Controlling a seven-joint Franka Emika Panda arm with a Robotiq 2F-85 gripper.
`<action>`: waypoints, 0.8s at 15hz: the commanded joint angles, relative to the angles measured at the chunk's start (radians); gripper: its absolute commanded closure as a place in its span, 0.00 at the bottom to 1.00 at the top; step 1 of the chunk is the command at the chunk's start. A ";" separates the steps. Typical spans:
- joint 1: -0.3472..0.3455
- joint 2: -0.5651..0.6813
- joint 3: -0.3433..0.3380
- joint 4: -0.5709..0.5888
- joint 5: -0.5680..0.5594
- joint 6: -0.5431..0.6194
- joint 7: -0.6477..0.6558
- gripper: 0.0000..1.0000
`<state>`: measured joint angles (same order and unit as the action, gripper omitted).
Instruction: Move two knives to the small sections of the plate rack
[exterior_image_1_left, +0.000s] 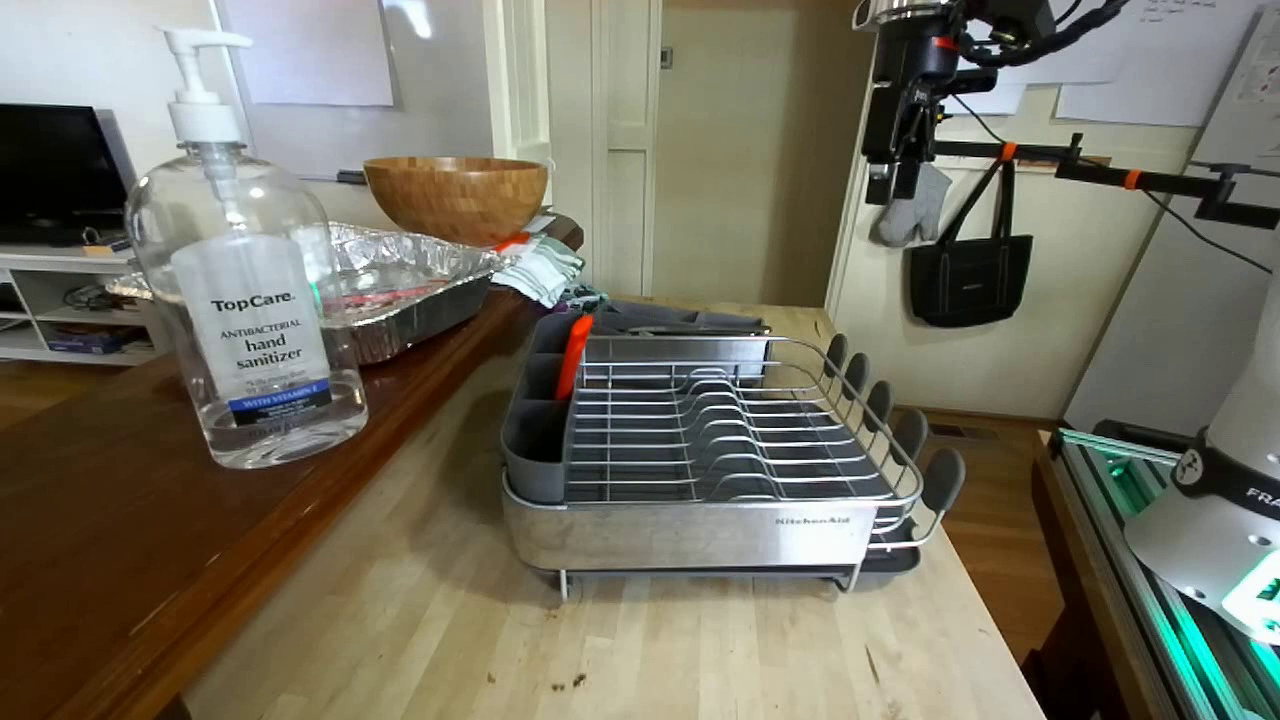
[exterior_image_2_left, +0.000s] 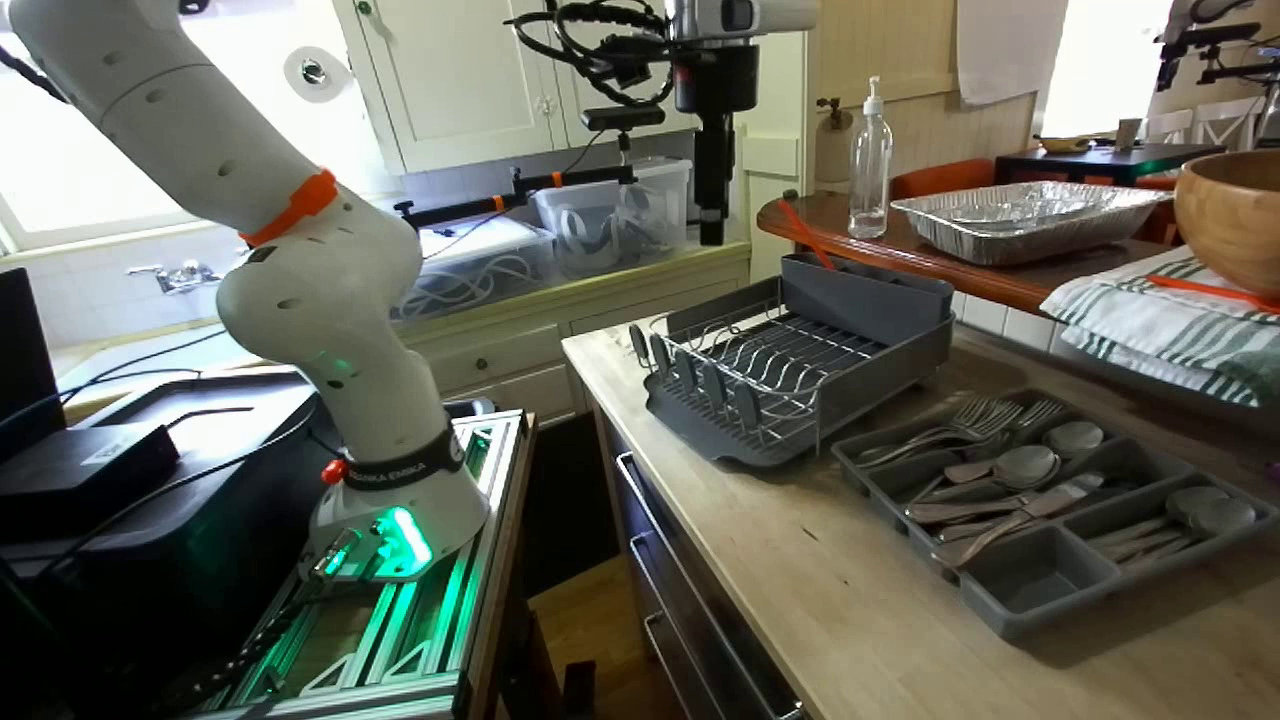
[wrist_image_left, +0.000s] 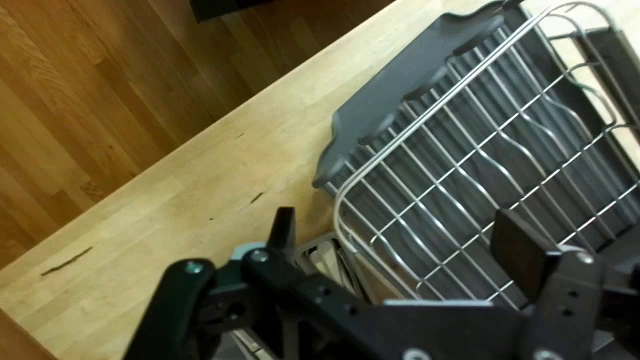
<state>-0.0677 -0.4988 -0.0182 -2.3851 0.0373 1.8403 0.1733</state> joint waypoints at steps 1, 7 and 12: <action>-0.016 0.013 -0.008 0.013 -0.001 -0.006 -0.001 0.00; -0.024 0.089 -0.058 0.048 -0.033 0.006 -0.146 0.00; -0.018 0.228 -0.161 0.118 -0.045 0.002 -0.470 0.00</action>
<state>-0.0926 -0.3775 -0.1271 -2.3375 -0.0041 1.8412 -0.1265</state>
